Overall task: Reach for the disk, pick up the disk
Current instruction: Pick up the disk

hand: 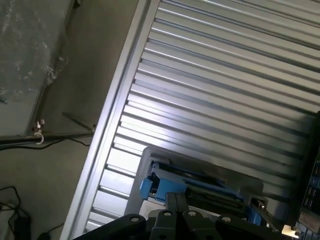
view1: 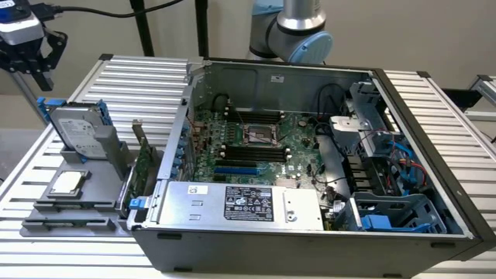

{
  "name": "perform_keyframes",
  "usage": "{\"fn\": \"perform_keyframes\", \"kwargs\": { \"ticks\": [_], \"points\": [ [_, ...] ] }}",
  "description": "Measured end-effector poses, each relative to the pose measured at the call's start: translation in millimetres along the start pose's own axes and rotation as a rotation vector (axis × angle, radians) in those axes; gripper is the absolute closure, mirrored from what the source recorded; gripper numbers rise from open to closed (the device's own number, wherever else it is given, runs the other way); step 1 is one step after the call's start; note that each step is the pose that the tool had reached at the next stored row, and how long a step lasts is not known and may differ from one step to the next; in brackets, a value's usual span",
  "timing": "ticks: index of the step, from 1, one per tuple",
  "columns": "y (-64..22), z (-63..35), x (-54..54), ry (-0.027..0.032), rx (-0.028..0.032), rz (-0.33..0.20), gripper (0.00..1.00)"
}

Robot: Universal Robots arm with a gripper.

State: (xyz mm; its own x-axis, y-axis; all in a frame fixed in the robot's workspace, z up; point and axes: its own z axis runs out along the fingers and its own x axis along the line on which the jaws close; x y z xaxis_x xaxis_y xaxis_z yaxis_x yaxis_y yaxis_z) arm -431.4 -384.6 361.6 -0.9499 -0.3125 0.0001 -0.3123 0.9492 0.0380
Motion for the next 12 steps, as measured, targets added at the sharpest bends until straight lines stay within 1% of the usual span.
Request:
{"fn": "perform_keyframes", "kwargs": {
  "ticks": [5, 12],
  "points": [
    [0.0, -0.1, 0.0, 0.0022, -0.0022, -0.077, 0.89],
    [0.0, -0.6, 0.0, 0.0039, -0.0080, -0.180, 0.89]
  ]
}}
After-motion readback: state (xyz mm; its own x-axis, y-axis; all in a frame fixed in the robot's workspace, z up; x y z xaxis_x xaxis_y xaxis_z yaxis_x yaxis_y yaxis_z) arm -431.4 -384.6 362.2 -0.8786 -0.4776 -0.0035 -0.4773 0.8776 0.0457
